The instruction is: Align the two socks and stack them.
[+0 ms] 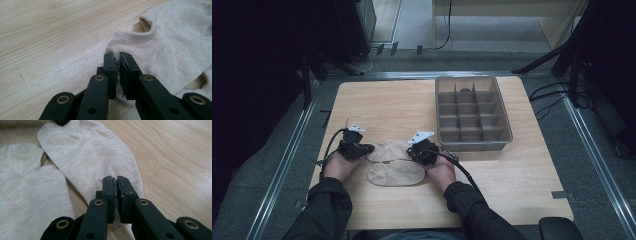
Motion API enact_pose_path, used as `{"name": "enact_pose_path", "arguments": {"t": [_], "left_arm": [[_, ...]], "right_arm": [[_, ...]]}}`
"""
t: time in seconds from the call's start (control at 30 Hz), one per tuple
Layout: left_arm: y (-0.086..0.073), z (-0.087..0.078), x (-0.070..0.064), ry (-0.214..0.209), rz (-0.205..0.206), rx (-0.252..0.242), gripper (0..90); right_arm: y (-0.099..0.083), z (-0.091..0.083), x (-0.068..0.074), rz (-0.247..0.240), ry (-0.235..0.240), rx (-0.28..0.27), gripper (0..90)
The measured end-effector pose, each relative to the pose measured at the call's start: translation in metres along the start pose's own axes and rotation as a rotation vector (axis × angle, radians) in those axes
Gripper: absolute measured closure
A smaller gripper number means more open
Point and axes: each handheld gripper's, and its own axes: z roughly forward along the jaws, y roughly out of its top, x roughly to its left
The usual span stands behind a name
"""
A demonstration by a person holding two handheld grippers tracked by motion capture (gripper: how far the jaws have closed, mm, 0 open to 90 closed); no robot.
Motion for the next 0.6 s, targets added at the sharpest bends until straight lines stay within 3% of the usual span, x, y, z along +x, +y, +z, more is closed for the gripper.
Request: {"name": "enact_pose_path", "arguments": {"t": [0.13, 0.27, 0.4, 0.6], "left_arm": [[0.002, 0.000, 0.000, 0.000, -0.010, 0.012, 85.6], [0.004, 0.001, 0.003, -0.024, -0.058, 0.017, 87.3], [0.004, -0.001, 0.005, -0.027, -0.075, 0.019, 87.6], [0.008, -0.011, 0.008, -0.040, -0.106, -0.029, 87.7]], "right_arm": [[0.002, 0.000, -0.002, 0.039, 0.017, 0.017, 85.6], [0.005, 0.000, -0.003, 0.047, 0.029, 0.040, 86.2], [0.009, 0.000, -0.005, 0.055, 0.039, 0.051, 86.4], [0.016, -0.006, -0.009, 0.060, 0.054, 0.042, 86.5]]}}
